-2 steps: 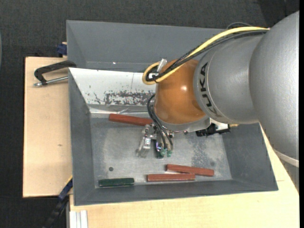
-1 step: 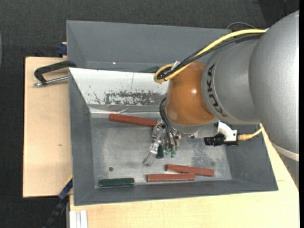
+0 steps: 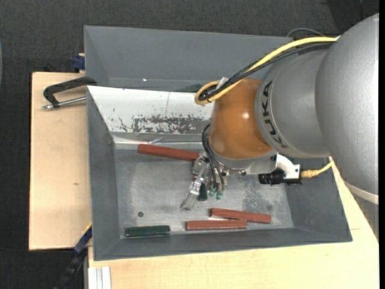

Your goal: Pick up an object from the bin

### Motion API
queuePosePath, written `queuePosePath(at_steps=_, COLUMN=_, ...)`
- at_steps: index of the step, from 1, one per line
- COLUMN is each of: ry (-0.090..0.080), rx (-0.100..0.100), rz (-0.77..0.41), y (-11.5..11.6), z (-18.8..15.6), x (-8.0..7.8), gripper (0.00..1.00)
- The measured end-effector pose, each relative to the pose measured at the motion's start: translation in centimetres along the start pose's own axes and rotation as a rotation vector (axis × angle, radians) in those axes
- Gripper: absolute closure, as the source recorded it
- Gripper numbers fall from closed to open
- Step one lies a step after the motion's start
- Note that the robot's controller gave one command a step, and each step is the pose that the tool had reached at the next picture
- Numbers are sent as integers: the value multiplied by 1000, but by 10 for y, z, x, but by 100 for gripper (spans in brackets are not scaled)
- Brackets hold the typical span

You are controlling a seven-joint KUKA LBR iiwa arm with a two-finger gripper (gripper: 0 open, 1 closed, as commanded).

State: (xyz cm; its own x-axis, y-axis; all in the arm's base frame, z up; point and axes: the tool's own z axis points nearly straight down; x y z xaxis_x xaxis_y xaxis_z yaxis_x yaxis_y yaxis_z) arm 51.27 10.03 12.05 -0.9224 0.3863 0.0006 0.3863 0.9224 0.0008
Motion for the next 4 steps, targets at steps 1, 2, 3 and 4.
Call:
queuePosePath(at_steps=1, ry=-7, rx=-6, rz=25, y=-16, z=30, x=-45, gripper=0)
queuePosePath(at_steps=2, ry=-4, rx=0, rz=-12, y=-30, z=48, x=-58, gripper=0)
queuePosePath(at_steps=3, ry=-3, rx=-1, rz=-25, y=-29, z=49, x=-75, gripper=0)
queuePosePath(at_steps=4, ry=-5, rx=-2, rz=-117, y=-31, z=49, x=-99, gripper=100)
